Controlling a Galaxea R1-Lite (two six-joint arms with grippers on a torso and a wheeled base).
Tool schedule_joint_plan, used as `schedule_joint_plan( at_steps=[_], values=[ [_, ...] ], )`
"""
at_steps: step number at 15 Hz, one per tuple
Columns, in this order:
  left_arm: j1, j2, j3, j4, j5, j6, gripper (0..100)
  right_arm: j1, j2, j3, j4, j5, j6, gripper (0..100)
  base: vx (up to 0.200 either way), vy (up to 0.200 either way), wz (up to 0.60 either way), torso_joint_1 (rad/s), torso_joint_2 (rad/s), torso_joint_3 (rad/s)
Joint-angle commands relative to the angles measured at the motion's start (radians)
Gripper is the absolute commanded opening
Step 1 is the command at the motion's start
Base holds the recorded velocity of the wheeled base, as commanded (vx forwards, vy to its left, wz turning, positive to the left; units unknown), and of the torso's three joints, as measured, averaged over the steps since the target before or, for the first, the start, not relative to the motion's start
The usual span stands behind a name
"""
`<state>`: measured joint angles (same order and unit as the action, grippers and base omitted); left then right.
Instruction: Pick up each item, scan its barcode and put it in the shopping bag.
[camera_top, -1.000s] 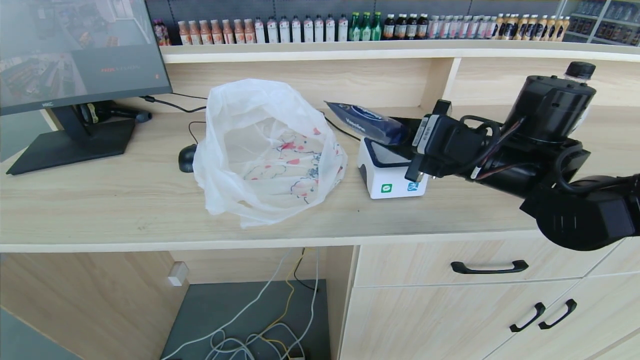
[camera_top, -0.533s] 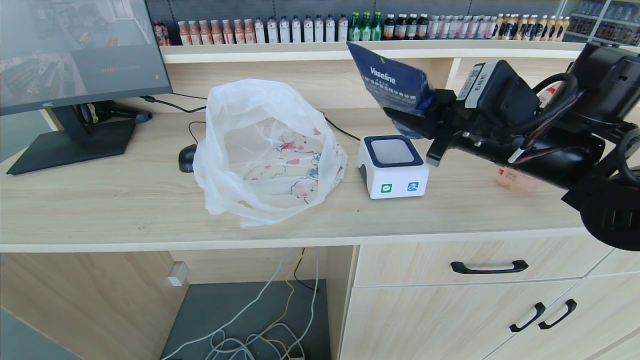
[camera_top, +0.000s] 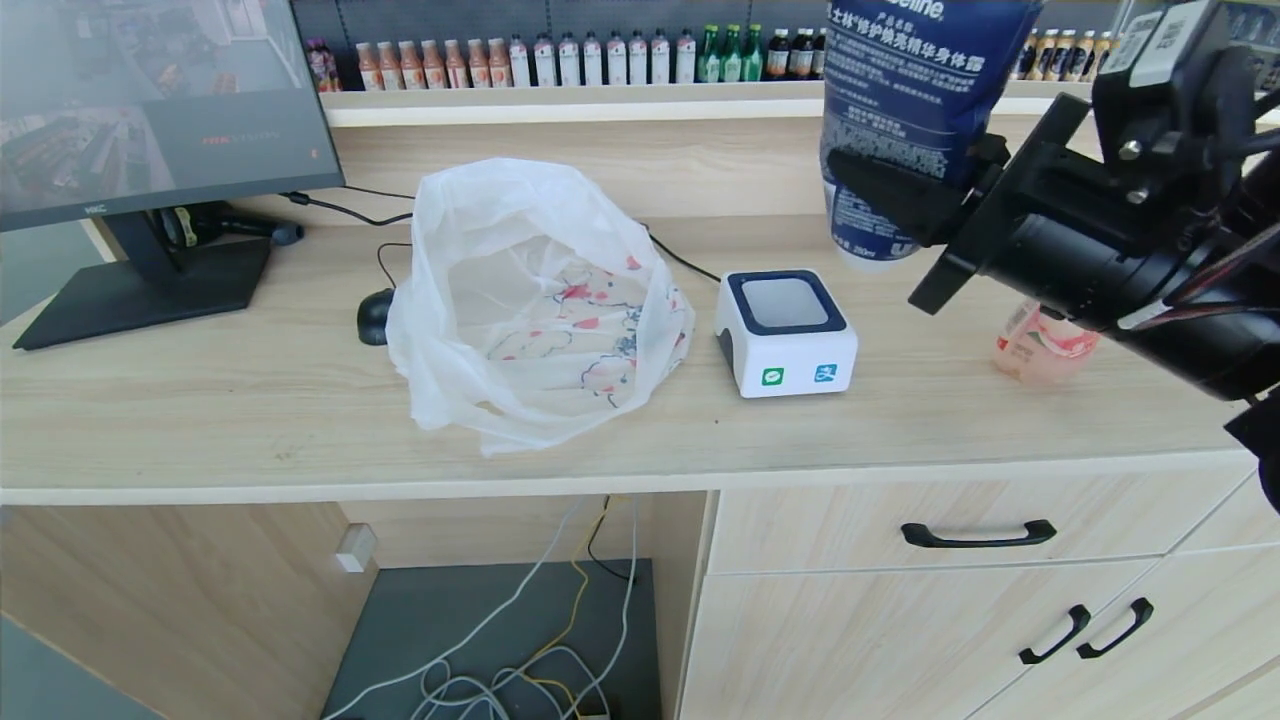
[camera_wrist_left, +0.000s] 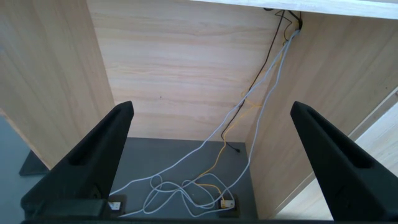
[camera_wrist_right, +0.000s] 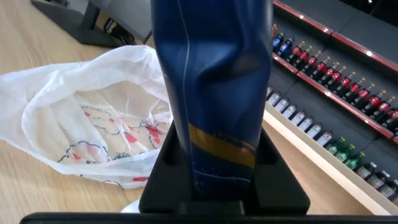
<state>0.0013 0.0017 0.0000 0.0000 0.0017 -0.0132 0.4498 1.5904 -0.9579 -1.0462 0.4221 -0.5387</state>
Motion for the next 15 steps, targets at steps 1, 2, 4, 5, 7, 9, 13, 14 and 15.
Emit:
schedule_joint_plan(
  at_steps=[1,2,4,5,7,9,13,14,15],
  values=[
    [0.0,0.0,0.0,0.0,0.0,-0.001,100,0.0,-0.03,0.091,-0.1,-0.052,0.103,0,0.0,0.0,0.0,0.0,0.0,0.0],
    [-0.001,0.0,0.0,0.0,0.0,-0.001,100,0.0,-0.03,0.123,-0.166,-0.069,0.164,0,0.0,0.0,0.0,0.0,0.0,0.0],
    [0.0,0.0,0.0,0.0,0.0,-0.001,100,-0.002,-0.03,0.169,-0.238,-0.088,0.255,0,0.0,0.0,0.0,0.0,0.0,0.0],
    [0.0,0.0,0.0,0.0,0.0,-0.001,100,-0.008,-0.03,0.186,-0.262,-0.092,0.287,0,0.0,0.0,0.0,0.0,0.0,0.0],
    [0.0,0.0,0.0,0.0,0.0,-0.001,100,-0.029,-0.03,0.214,-0.324,-0.097,0.316,0,0.0,0.0,0.0,0.0,0.0,0.0],
    [0.0,0.0,0.0,0.0,0.0,-0.001,100,-0.029,-0.032,0.218,-0.328,-0.111,0.322,0,0.0,0.0,0.0,0.0,0.0,0.0],
    [0.0,0.0,0.0,0.0,0.0,-0.001,100,-0.008,-0.05,0.3,-0.439,-0.33,0.388,0,0.0,0.0,0.0,0.0,0.0,0.0],
    [0.0,0.0,0.0,0.0,0.0,-0.001,100,-0.008,-0.067,0.337,-0.439,-0.33,0.393,0,0.0,0.0,0.0,0.0,0.0,0.0],
    [0.0,0.0,0.0,0.0,0.0,-0.001,100,-0.008,-0.073,0.364,-0.44,-0.332,0.408,0,0.0,0.0,0.0,0.0,0.0,0.0]
  ],
)
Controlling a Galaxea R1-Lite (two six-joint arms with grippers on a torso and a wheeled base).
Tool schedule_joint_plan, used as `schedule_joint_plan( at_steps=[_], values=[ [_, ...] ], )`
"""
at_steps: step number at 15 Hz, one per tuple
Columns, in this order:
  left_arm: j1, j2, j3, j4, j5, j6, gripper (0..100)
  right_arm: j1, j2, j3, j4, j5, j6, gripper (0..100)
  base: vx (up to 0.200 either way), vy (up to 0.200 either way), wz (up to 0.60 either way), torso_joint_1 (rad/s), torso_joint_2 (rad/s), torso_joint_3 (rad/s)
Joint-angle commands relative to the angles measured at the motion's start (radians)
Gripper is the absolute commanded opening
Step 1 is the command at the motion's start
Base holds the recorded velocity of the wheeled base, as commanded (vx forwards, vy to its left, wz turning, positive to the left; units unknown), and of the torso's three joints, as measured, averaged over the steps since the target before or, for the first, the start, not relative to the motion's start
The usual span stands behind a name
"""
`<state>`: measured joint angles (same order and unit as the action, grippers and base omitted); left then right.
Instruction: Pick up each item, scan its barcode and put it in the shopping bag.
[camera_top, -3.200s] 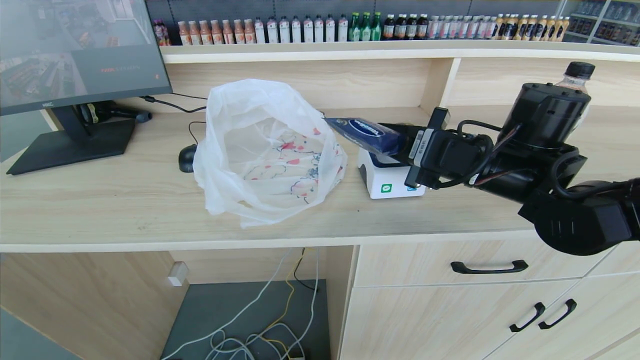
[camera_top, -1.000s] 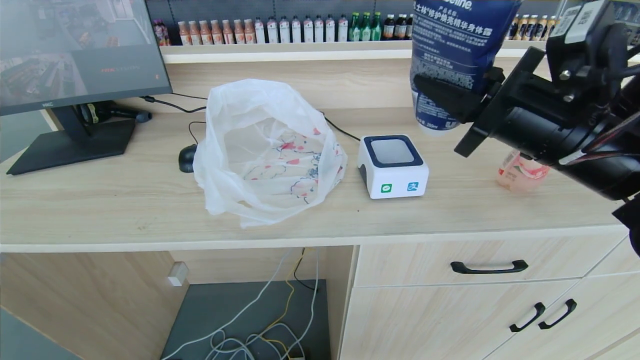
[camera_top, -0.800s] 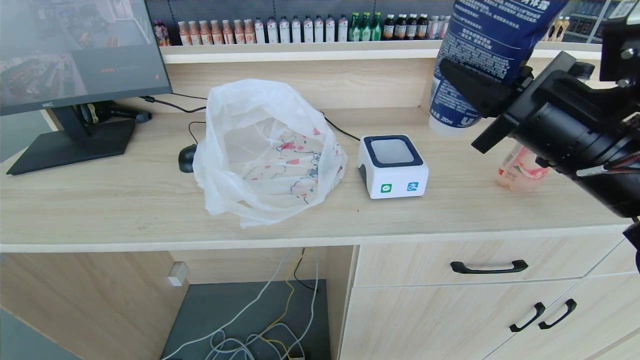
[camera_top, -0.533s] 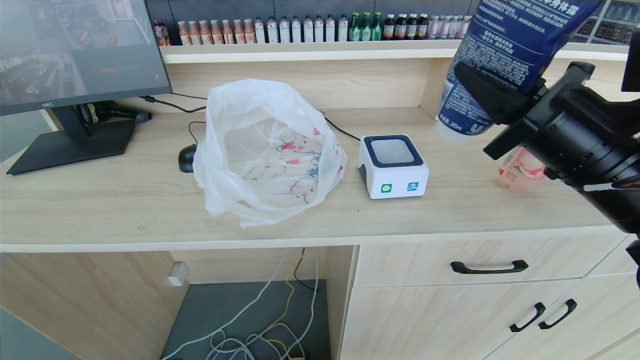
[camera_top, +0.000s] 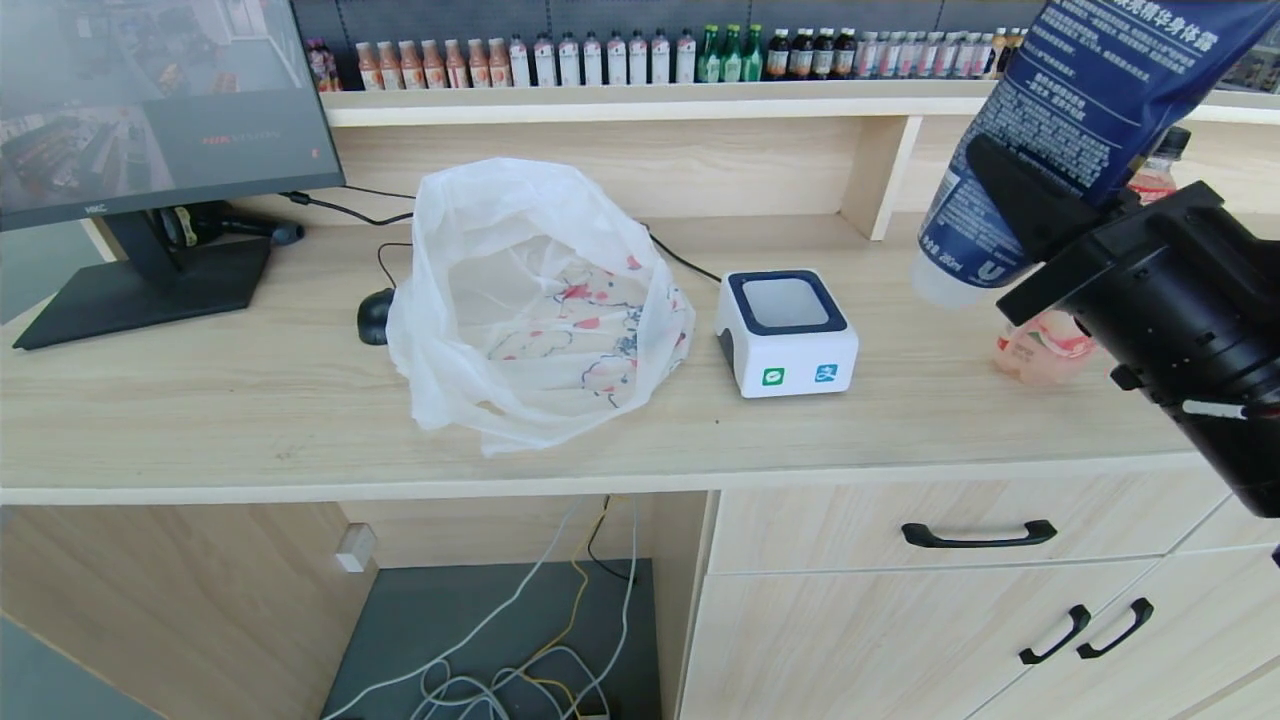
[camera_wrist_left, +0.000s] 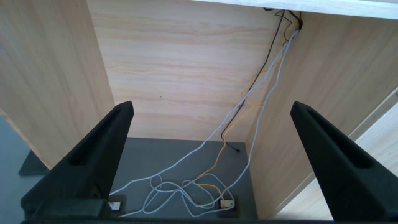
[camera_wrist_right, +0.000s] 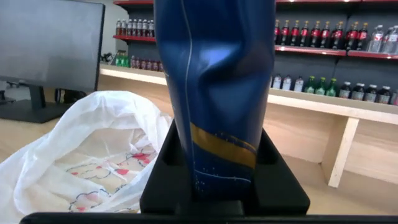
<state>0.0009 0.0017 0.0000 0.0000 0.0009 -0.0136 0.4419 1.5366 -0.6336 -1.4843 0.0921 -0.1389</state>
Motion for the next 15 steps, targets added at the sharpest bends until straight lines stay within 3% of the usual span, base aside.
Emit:
schedule_joint_plan(
  at_steps=[1,6,11,15],
  values=[
    [0.001,0.0,0.0,0.0,0.001,0.0,100,0.0,-0.027,0.063,-0.005,-0.009,0.019,0,0.0,0.0,0.0,0.0,0.0,0.0],
    [-0.001,0.0,0.0,0.0,0.001,0.003,100,0.009,-0.05,0.12,-0.01,-0.115,-0.013,0,0.0,0.0,0.0,0.0,0.0,0.0],
    [-0.001,0.0,0.0,0.0,0.001,0.001,100,0.009,-0.072,0.2,-0.028,-0.117,-0.039,0,0.0,0.0,0.0,0.0,0.0,0.0],
    [0.001,0.0,0.0,0.0,0.001,-0.003,100,0.006,-0.036,0.183,-0.048,-0.117,-0.034,0,0.0,0.0,0.0,0.0,0.0,0.0]
  ],
)
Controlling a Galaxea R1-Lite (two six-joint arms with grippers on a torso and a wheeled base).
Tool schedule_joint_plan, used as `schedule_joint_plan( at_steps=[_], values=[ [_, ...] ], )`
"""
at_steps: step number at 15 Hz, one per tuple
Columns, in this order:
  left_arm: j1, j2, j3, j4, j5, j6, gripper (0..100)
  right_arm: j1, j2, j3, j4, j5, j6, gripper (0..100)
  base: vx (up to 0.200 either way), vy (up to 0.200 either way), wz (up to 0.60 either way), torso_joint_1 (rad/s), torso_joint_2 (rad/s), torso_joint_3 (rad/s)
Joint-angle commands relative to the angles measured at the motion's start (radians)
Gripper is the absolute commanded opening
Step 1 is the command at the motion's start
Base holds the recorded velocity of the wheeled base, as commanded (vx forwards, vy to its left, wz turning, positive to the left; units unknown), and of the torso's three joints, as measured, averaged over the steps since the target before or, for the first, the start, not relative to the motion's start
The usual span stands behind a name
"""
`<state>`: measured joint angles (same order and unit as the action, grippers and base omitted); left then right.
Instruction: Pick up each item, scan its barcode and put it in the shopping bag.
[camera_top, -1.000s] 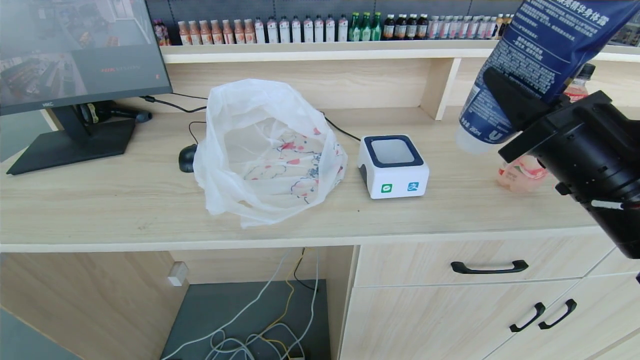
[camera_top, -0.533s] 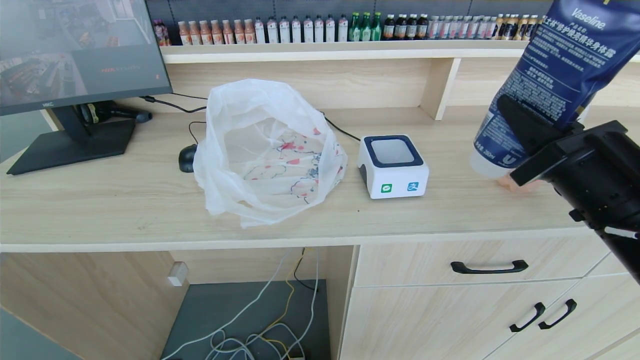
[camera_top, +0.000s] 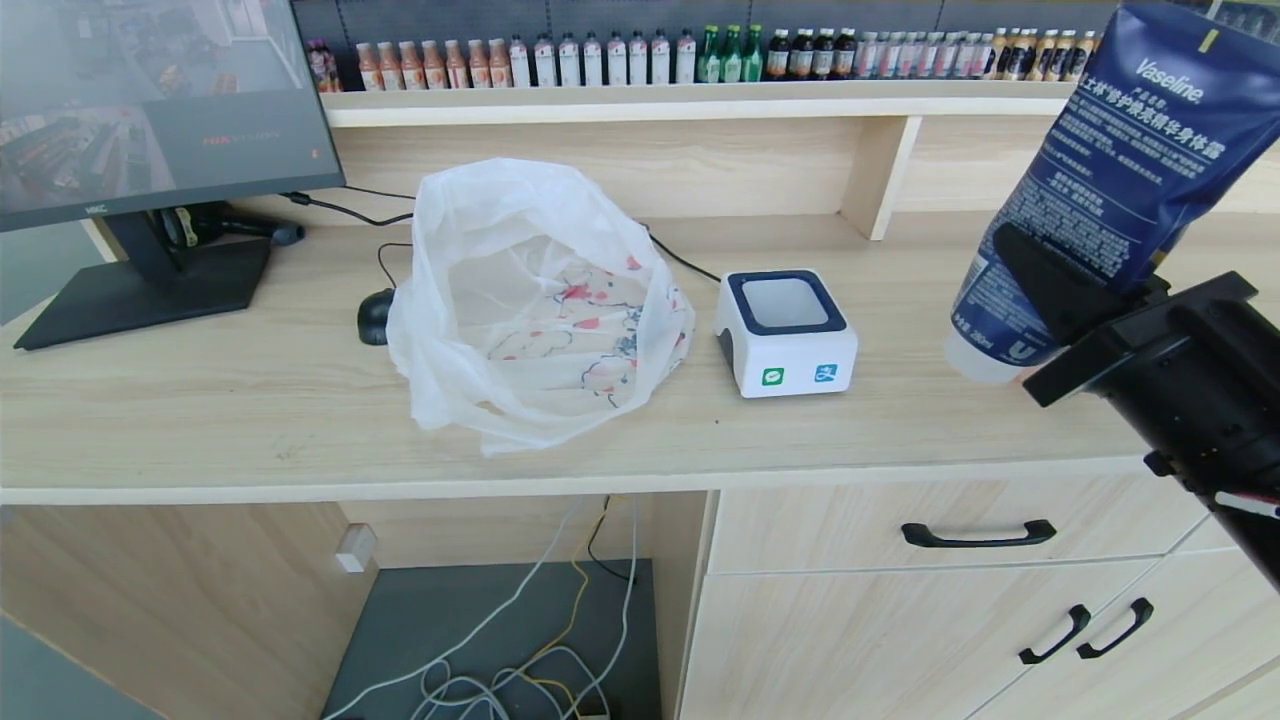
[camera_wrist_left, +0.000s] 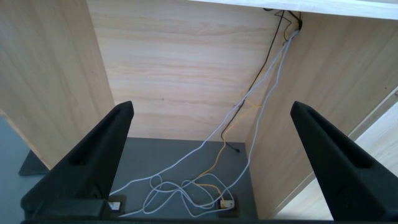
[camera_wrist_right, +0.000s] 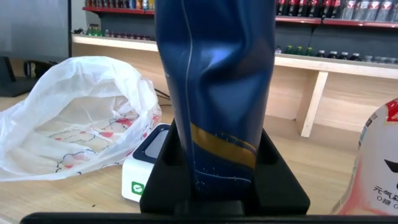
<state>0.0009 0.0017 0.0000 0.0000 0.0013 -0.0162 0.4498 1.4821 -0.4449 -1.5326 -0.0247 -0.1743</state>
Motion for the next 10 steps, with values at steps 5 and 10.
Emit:
schedule_joint_plan(
  at_steps=[5,10],
  values=[
    [0.001,0.0,0.0,0.0,0.0,-0.001,100,-0.002,0.024,-0.028,-0.014,0.0,0.006,0,0.0,0.16,0.0,0.001,0.0,0.001],
    [0.001,0.001,0.0,0.0,0.0,-0.001,100,-0.002,0.012,-0.015,-0.015,0.002,0.009,0,0.0,0.2,0.0,0.002,0.01,0.001]
  ],
)
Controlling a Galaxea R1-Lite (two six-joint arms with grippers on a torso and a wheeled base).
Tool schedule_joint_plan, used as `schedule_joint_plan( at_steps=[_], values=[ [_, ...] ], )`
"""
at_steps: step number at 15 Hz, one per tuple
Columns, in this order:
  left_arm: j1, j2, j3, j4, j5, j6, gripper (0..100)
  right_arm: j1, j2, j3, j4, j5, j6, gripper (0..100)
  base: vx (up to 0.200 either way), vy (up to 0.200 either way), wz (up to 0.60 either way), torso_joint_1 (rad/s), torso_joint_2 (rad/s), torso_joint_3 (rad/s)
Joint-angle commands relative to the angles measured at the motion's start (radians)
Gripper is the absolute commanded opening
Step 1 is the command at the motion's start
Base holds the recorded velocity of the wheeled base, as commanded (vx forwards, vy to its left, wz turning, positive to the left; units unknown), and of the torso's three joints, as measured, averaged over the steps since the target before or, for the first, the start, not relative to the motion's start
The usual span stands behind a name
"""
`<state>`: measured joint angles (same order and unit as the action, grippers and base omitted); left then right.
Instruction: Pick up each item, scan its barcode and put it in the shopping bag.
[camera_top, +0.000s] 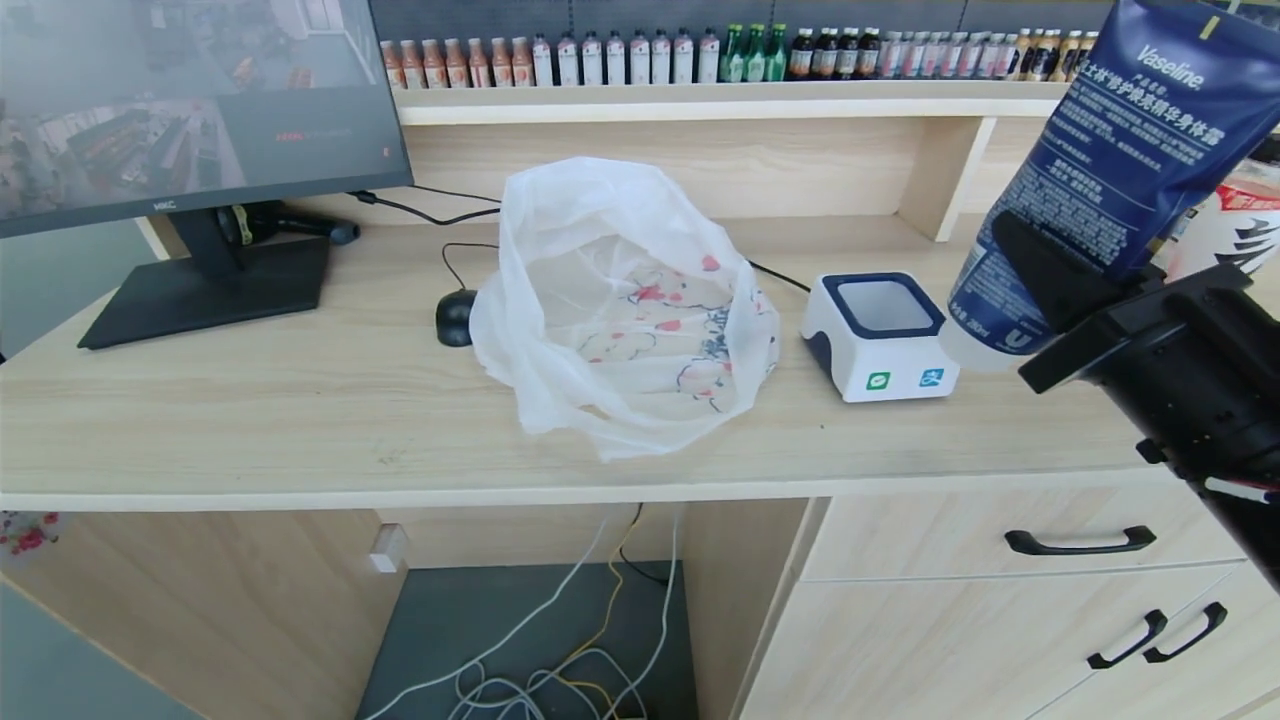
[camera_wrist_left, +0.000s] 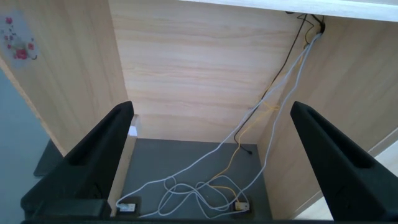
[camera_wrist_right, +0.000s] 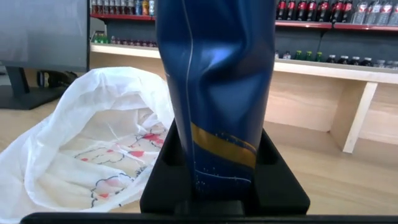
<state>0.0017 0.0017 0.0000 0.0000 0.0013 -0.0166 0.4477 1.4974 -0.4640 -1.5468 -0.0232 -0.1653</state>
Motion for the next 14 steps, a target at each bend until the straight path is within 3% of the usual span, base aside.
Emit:
schedule_joint_plan(
  at_steps=[1,7,14],
  values=[
    [0.0,0.0,0.0,0.0,0.0,0.0,100,0.0,-0.008,0.007,-0.001,0.0,0.0,0,0.0,0.2,0.0,0.007,0.0,0.002],
    [0.0,0.0,0.0,0.0,0.0,0.0,100,0.0,-0.006,0.007,-0.007,0.0,0.012,0,0.0,0.2,0.0,0.003,0.0,0.002],
    [0.0,0.0,0.0,0.0,0.0,0.003,100,0.002,-0.002,0.015,-0.012,0.002,0.012,0,0.0,0.0,0.0,0.0,0.0,0.0]
  ],
)
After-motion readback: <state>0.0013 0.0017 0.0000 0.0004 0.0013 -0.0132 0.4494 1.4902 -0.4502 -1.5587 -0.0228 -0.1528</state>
